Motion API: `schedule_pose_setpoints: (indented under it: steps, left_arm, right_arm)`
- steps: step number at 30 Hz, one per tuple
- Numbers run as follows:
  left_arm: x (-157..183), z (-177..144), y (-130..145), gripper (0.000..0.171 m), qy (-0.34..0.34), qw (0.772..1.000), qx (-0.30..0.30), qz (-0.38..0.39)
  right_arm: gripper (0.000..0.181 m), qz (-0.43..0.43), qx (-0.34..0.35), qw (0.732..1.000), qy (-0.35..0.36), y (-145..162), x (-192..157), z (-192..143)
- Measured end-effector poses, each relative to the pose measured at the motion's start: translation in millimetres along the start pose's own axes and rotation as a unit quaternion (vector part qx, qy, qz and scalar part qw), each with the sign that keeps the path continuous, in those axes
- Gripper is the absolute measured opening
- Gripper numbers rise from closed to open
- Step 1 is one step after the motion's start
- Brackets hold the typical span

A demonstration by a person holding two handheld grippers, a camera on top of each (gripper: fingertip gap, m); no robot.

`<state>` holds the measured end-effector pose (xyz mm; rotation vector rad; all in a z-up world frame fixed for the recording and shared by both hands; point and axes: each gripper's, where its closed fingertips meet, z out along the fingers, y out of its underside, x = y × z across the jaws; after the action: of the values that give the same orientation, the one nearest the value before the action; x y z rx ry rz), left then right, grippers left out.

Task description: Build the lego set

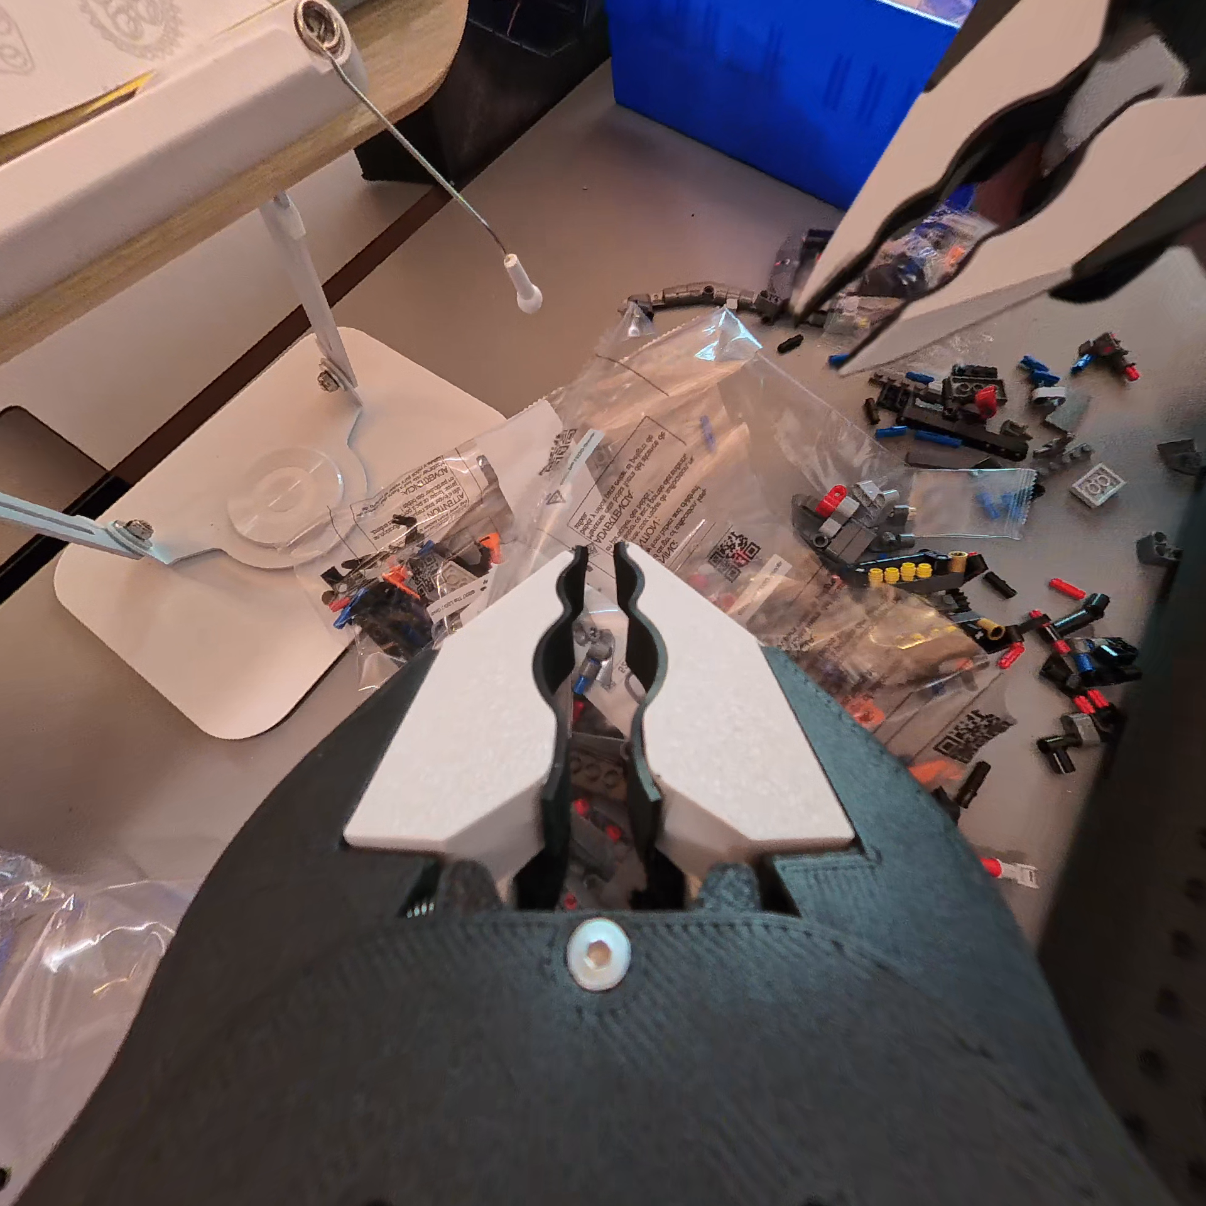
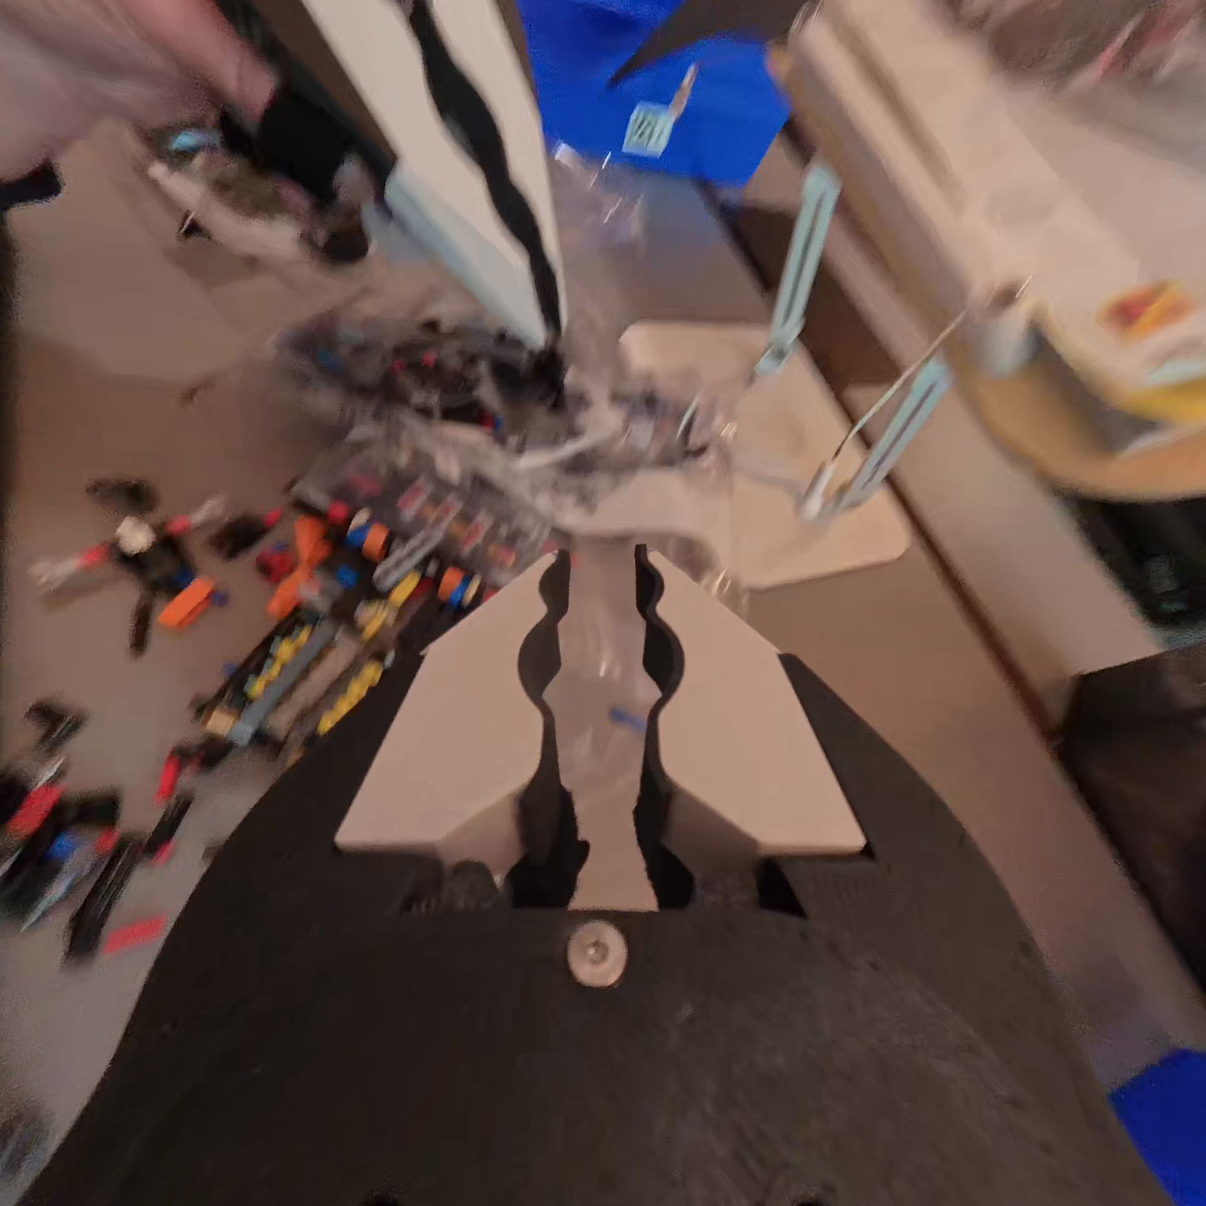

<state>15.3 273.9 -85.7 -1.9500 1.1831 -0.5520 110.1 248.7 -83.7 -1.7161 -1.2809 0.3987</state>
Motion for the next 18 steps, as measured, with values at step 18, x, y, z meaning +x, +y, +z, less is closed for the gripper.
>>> schedule_pose_setpoints:
  steps: [18]
  left_arm:
    - [4, 8, 4, 0.005, 0.001, 1.000, -0.012, 0.008]
  right_arm:
    - [0.018, 0.038, -0.277, 0.955, -0.097, 149, -18, -36]
